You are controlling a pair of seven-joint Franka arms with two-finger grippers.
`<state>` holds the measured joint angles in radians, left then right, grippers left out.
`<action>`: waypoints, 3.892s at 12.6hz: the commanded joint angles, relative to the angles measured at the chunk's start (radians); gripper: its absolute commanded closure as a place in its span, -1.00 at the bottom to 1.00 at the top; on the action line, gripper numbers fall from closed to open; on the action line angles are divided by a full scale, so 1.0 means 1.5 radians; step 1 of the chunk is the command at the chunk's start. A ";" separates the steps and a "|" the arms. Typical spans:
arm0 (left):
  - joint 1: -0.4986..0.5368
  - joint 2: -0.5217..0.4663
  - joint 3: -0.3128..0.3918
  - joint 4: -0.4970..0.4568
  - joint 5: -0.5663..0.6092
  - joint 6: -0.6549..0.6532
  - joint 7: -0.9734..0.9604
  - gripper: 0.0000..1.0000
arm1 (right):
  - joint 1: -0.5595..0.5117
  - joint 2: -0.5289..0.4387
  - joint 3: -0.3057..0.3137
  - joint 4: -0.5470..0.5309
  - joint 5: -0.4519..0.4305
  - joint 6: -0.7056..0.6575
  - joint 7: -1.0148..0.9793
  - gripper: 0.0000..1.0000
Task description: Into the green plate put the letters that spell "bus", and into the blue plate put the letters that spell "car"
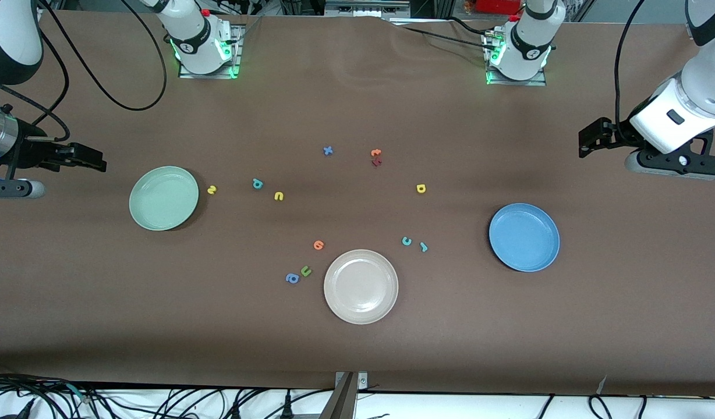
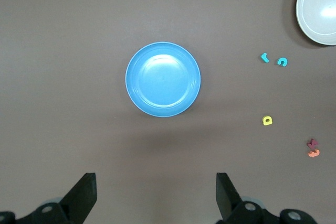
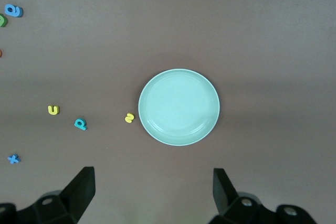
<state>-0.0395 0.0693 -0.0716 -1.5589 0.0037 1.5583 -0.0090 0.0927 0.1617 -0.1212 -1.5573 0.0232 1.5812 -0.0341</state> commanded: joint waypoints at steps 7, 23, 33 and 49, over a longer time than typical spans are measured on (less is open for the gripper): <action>0.004 0.005 -0.003 0.018 0.003 -0.016 0.010 -1.00 | -0.006 -0.010 0.010 -0.013 -0.011 -0.004 0.009 -0.99; 0.004 0.005 -0.003 0.018 0.003 -0.017 0.012 -1.00 | -0.001 -0.011 0.010 -0.012 -0.011 0.000 0.009 -0.99; 0.004 0.005 -0.003 0.018 0.003 -0.018 0.012 -1.00 | 0.000 -0.011 0.010 -0.011 -0.011 0.000 0.009 -0.99; -0.113 0.252 -0.021 0.037 -0.091 0.211 0.015 -1.00 | 0.145 0.013 0.068 -0.189 -0.007 0.194 0.439 -0.99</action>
<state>-0.1695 0.3590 -0.1077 -1.5526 -0.1063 1.8270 -0.0030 0.3064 0.2123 -0.0547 -1.7410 0.0218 1.7851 0.5313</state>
